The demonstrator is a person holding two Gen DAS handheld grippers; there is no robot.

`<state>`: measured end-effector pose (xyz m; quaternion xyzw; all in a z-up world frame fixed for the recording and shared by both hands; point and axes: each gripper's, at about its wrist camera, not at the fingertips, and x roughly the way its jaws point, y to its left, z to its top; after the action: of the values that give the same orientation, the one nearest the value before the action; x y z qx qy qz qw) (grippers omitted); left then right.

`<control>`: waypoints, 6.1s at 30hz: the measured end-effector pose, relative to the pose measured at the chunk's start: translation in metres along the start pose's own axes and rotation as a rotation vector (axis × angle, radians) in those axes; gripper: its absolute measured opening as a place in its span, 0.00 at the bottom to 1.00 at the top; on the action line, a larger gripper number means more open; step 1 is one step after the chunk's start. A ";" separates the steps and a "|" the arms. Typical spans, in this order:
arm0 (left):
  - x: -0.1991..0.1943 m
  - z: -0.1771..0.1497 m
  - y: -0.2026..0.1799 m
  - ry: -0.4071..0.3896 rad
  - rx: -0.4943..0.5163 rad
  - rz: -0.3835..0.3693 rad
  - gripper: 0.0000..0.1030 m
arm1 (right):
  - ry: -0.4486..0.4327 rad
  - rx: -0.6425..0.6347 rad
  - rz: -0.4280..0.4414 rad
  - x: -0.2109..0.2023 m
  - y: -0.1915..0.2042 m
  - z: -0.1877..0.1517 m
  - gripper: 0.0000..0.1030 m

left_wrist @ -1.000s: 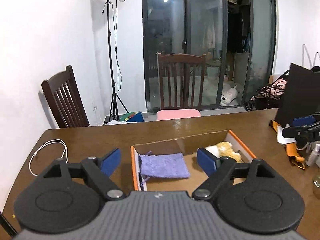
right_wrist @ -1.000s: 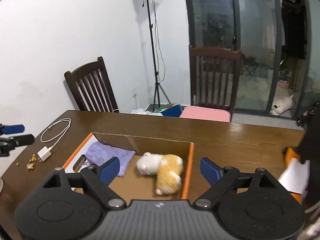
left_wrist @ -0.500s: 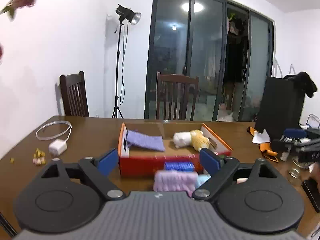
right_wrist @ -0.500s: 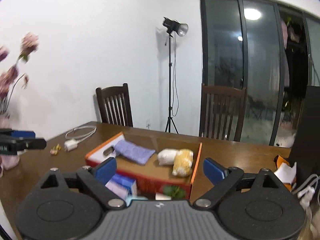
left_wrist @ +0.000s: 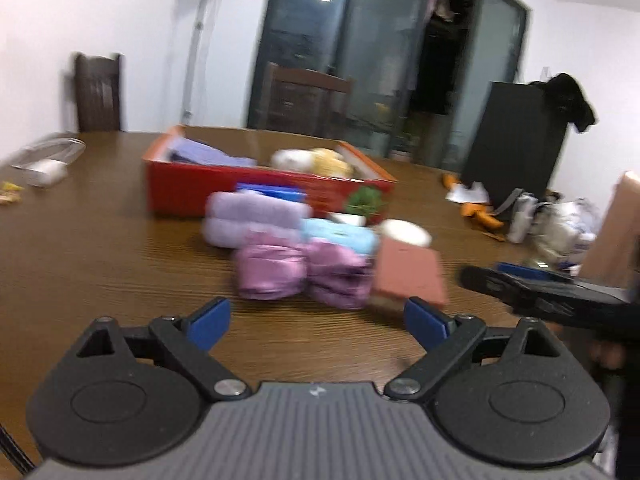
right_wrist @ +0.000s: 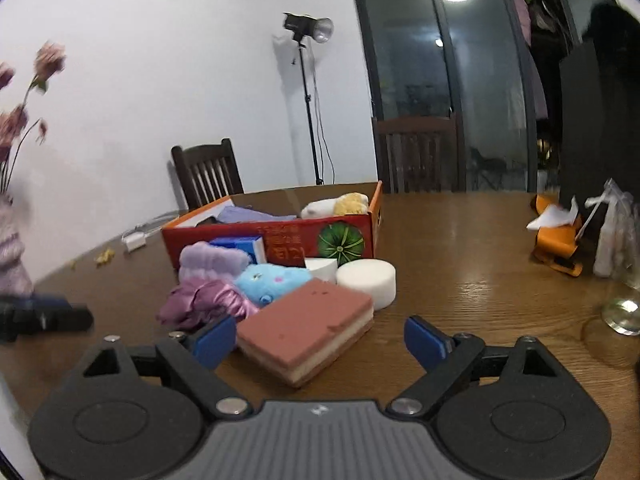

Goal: Organize soft objects
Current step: 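Reach the left tool to the pink sponge block and grasp it, then carry the pink sponge with the left tool into the box and release, then move the left tool back toward the pink scrunchies, then grasp the lavender fuzzy scrunchie with the left tool and lift it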

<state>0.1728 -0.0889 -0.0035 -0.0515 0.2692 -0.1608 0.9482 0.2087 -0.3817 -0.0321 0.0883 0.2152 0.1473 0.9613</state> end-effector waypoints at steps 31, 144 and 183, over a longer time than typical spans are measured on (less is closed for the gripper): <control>-0.014 -0.024 0.057 0.074 -0.165 -0.200 0.48 | 0.190 0.118 0.294 -0.025 0.061 -0.034 0.34; 0.139 0.064 0.137 0.039 -0.107 -0.163 0.37 | 0.183 0.035 0.237 0.174 0.077 0.030 0.30; -0.023 -0.039 0.080 0.131 -0.281 -0.201 0.47 | 0.237 0.134 0.242 -0.010 0.104 -0.051 0.39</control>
<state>0.1557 -0.0066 -0.0403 -0.1996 0.3439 -0.2185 0.8912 0.1524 -0.2816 -0.0500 0.1594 0.3241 0.2566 0.8965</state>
